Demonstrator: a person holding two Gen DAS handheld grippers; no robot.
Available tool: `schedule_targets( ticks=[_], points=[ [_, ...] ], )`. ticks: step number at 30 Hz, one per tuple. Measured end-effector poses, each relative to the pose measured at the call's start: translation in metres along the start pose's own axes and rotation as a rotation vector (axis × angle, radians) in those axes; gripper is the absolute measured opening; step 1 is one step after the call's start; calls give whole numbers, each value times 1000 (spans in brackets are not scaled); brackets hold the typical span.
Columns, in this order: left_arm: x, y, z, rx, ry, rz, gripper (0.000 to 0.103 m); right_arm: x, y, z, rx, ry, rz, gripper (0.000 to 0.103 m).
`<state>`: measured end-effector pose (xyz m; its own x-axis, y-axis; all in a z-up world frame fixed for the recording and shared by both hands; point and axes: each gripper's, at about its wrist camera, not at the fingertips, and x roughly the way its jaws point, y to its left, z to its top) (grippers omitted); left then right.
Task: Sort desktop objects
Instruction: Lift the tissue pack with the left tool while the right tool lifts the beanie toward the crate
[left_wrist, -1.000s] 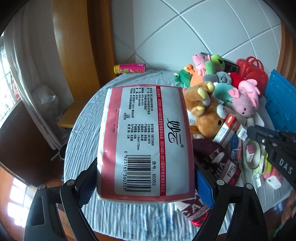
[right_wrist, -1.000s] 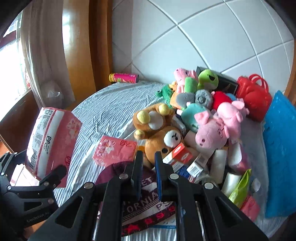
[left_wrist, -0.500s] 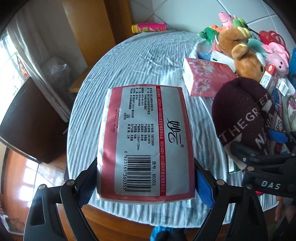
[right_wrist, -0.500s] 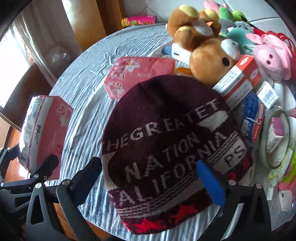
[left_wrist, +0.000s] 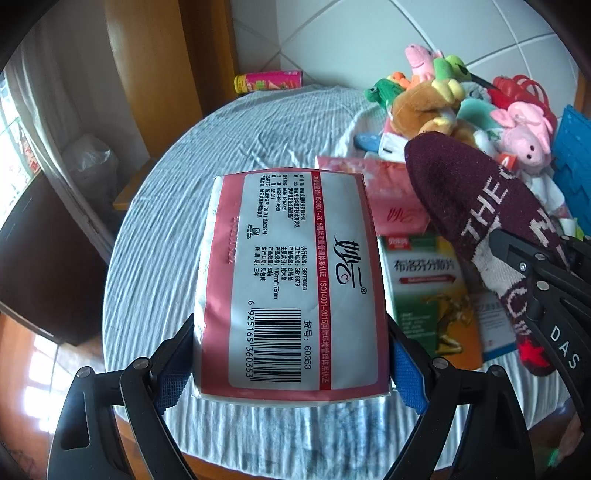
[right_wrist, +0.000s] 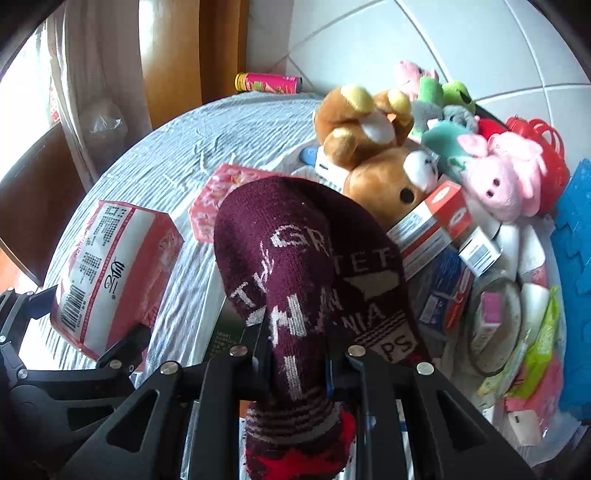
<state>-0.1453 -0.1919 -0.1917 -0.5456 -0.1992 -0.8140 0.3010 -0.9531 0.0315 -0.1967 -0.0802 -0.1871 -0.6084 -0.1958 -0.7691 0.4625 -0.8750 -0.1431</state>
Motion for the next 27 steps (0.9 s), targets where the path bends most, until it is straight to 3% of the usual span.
schedule_targets(
  ticks=[14,21,27],
  points=[
    [-128,-20,64,47,-268,-120,91,-138,-36,68,34,-271,-158,19],
    [-176,-64,75,108,-356,-205,91,-206,-79,71,89,-354,-255,19],
    [-201,-125,81,173,-402,-256,91,-257,-135,60,145,-419,-339,19]
  ],
)
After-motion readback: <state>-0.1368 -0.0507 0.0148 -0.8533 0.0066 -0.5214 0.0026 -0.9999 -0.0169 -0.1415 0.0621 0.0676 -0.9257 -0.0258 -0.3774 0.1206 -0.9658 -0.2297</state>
